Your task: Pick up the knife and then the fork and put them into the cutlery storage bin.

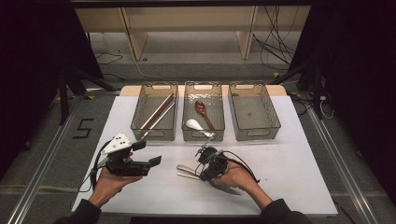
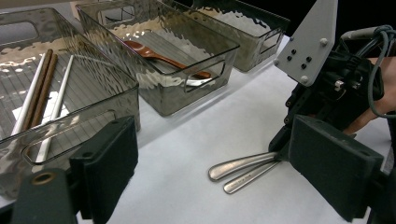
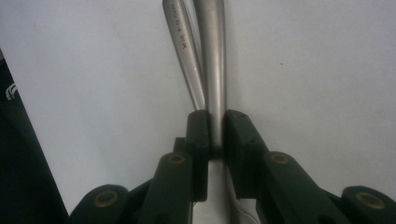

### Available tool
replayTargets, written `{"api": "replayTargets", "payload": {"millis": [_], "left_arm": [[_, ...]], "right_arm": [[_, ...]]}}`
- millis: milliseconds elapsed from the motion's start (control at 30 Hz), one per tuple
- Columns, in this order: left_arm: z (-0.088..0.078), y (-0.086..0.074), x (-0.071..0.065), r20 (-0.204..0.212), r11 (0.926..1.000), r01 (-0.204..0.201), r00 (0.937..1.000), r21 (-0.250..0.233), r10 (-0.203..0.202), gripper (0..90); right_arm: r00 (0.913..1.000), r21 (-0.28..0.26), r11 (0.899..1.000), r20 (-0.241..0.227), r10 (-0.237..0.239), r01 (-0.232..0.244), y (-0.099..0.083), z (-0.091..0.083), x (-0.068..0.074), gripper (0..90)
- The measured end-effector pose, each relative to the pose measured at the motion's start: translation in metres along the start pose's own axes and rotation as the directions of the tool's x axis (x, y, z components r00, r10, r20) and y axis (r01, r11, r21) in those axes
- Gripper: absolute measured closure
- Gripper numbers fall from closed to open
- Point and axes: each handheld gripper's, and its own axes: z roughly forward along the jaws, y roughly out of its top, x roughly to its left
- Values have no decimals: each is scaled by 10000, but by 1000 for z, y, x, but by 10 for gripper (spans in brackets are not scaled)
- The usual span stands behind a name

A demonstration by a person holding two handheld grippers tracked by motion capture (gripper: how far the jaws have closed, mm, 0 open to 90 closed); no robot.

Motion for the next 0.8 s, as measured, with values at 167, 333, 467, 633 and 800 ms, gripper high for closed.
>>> {"api": "replayTargets", "payload": {"millis": [167,333,467,633,800], "left_arm": [[0,0,-1,13,10000,-7,10000,14,7,151],[0,0,0,-7,10000,-14,10000,-1,14,151],[0,0,0,-17,10000,-13,10000,-6,13,151],[-1,0,0,-31,10000,-40,10000,-4,40,151],[0,0,-1,-28,10000,-30,10000,1,30,151]], "right_arm": [[9997,-9,9998,-99,219,-219,0,0,-1,804],[9998,70,9998,46,207,-207,0,-3,-3,804],[9994,86,9995,176,301,-302,-1,-6,-5,804],[9984,36,9986,176,534,-534,0,-5,-7,803],[9979,43,9984,324,557,-559,1,-4,-5,801]]}}
